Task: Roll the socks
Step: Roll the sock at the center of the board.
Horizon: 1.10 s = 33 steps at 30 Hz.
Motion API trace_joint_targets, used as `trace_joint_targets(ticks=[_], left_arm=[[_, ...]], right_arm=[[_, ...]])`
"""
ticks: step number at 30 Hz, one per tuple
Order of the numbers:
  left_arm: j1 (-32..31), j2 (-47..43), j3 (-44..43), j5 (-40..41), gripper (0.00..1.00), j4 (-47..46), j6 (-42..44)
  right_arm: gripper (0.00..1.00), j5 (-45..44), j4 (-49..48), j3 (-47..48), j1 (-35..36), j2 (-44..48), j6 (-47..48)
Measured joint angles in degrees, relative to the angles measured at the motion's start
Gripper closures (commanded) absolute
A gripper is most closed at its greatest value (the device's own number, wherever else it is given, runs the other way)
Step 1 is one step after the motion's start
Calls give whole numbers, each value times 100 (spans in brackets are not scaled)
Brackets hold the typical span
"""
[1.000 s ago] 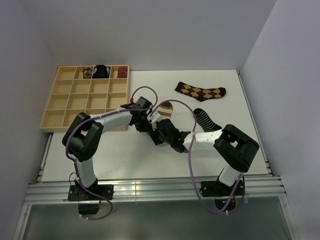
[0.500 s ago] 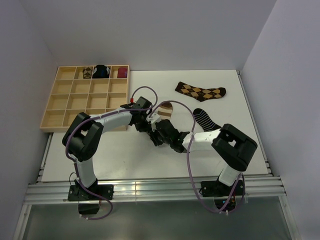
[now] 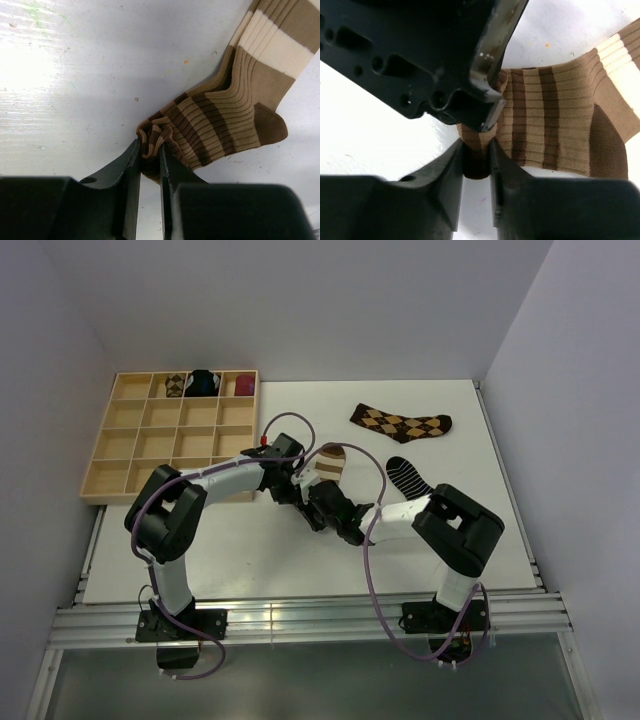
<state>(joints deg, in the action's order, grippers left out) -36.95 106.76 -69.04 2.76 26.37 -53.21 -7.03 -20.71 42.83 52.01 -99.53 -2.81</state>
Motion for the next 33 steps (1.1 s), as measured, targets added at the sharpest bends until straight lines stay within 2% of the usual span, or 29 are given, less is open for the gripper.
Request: trace_joint_targets(ticks=[1,2,5,6,7,9,12,15,22,28,33], left_arm=[[0,0,0,2,95,-4,0],[0,0,0,4,94,-11,-2],[2,-2,2,20,80,-17,-15],[2,-7,7,31,77,-22,-24],[2,-28,31,39,69,-48,-39],[0,-118,153,90,64,-153,-68],[2,-328,404,219,49,-225,-149],[13,-586,662,343,43,-313,-234],[146,-1344,1279,601,39,-643,-522],[210,-2022,1847,772,39,-1034,-745],[210,-2166,2144,721,41,-1475,-820]], right_arm=[[83,-9,-13,4,4,-4,11],[89,-26,-22,7,13,-4,26],[100,-52,-28,11,35,-9,17],[100,-50,-28,11,35,-9,15],[100,-48,-26,13,35,-9,15],[100,15,-22,20,28,-9,11],[100,308,2,42,-48,-9,-42],[100,796,81,105,-227,-9,-133],[100,2258,557,409,-874,-101,-450],[100,3711,881,968,-1482,-632,-898],[98,4809,1056,1390,-1849,-1141,-1325]])
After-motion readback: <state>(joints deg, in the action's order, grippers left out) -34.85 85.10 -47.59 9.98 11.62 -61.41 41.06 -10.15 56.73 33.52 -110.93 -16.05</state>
